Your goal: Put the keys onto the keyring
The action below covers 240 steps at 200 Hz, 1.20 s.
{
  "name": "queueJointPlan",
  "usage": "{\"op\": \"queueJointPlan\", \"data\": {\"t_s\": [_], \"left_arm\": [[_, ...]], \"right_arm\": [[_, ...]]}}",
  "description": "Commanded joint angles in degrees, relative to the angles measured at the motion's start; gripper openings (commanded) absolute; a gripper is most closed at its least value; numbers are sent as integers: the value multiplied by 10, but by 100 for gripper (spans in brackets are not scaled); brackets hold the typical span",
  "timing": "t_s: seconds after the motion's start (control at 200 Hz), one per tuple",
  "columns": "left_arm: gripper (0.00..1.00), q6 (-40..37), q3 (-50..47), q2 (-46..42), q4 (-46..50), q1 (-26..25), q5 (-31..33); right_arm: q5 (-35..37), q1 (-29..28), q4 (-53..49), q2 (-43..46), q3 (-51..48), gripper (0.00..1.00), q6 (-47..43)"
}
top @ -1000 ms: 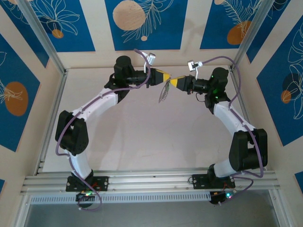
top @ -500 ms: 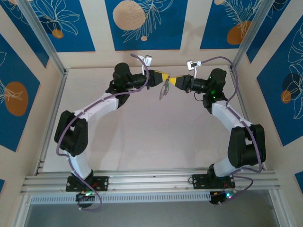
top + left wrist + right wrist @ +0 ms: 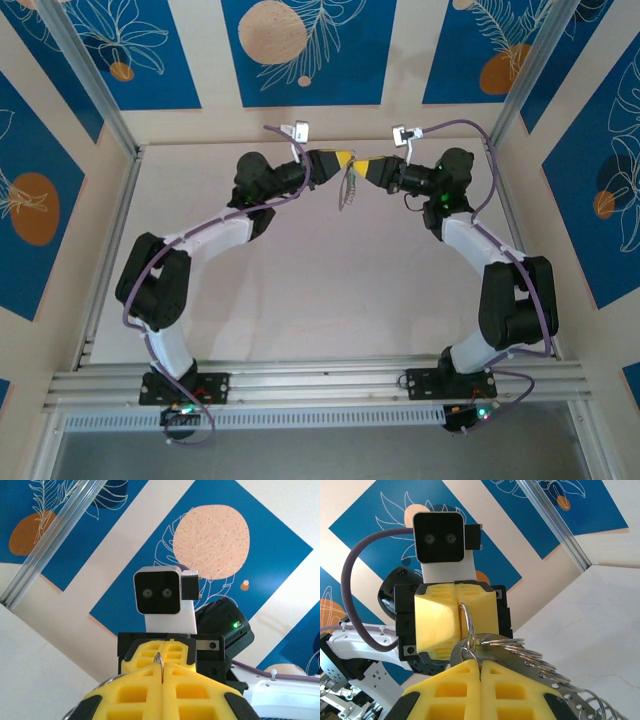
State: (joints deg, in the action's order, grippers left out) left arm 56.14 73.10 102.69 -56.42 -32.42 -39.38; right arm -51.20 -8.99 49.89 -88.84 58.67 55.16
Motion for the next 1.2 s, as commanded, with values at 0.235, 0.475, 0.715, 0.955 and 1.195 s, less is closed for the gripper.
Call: {"op": "queueJointPlan", "data": {"t_s": [0.235, 0.475, 0.715, 0.955, 1.195], "left_arm": [[0, 33, 14, 2, -126, -24, 23], [0, 34, 15, 9, -128, -27, 24], [0, 31, 21, 8, -120, -27, 15], [0, 23, 20, 9, -112, -27, 13], [0, 16, 22, 12, -102, -27, 12]], "right_arm": [[11, -25, 23, -42, 6, 0, 35], [11, -19, 20, -36, 1, 0, 33], [32, 28, -3, 0, -45, 0, 20], [48, 78, 3, 66, -74, 9, 40], [37, 70, -46, 136, -54, 32, 8]]}}
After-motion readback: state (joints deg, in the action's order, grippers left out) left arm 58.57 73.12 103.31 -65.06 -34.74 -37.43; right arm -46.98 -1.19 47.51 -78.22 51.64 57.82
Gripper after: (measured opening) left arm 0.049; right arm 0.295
